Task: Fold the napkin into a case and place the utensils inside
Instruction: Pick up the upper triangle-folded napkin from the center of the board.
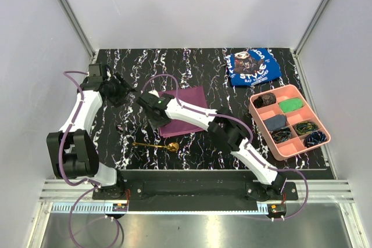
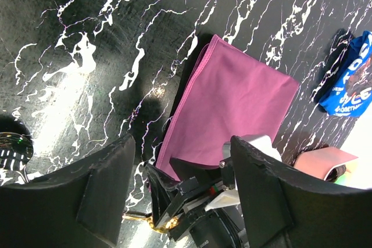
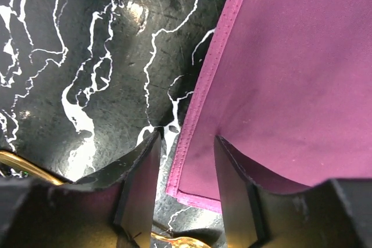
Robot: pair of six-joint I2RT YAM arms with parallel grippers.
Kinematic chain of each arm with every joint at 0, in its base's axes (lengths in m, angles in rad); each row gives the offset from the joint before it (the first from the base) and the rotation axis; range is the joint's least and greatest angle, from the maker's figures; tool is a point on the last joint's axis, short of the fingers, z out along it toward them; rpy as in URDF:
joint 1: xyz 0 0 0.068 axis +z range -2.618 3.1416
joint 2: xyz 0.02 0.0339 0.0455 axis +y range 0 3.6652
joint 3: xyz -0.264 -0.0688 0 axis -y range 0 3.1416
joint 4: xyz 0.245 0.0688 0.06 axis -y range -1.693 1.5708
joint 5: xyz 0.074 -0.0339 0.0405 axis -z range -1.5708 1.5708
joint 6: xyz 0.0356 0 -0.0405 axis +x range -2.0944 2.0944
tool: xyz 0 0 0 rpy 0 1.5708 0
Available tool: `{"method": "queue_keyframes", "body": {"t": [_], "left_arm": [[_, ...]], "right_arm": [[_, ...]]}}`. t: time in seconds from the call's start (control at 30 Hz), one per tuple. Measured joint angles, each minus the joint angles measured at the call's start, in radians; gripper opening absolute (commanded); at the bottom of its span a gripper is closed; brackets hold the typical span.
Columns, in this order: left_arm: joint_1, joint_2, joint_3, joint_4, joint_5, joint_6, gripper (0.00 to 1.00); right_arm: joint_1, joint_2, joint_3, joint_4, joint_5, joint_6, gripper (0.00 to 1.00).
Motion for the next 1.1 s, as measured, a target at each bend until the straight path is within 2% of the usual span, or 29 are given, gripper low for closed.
{"method": "queue_keyframes", "body": {"t": [0.1, 0.13, 0.27, 0.5, 0.77, 0.97, 1.1], "left_arm": [[0.0, 0.0, 0.0, 0.0, 0.0, -0.002, 0.74], [0.0, 0.0, 0.0, 0.0, 0.0, -0.002, 0.76], [0.0, 0.007, -0.002, 0.001, -0.005, -0.002, 0.79], [0.001, 0.063, -0.025, 0.037, 0.039, -0.001, 0.82], [-0.047, 0.241, -0.022, 0.182, 0.249, -0.004, 0.81], [-0.128, 0.34, 0.034, 0.22, 0.265, -0.013, 0.78], [-0.138, 0.372, 0.07, 0.233, 0.262, -0.012, 0.75]], "right_arm": [[0.0, 0.001, 0.0, -0.004, 0.014, 0.0, 0.27], [0.0, 0.002, 0.0, -0.005, 0.022, 0.001, 0.18], [0.0, 0.005, 0.0, -0.007, 0.048, 0.008, 0.0], [0.002, -0.007, -0.021, 0.014, 0.055, 0.005, 0.0], [-0.068, -0.232, -0.4, 0.241, -0.168, 0.013, 0.0], [-0.156, -0.323, -0.512, 0.363, -0.297, 0.042, 0.0], [-0.185, -0.383, -0.59, 0.431, -0.35, 0.068, 0.0]]}}
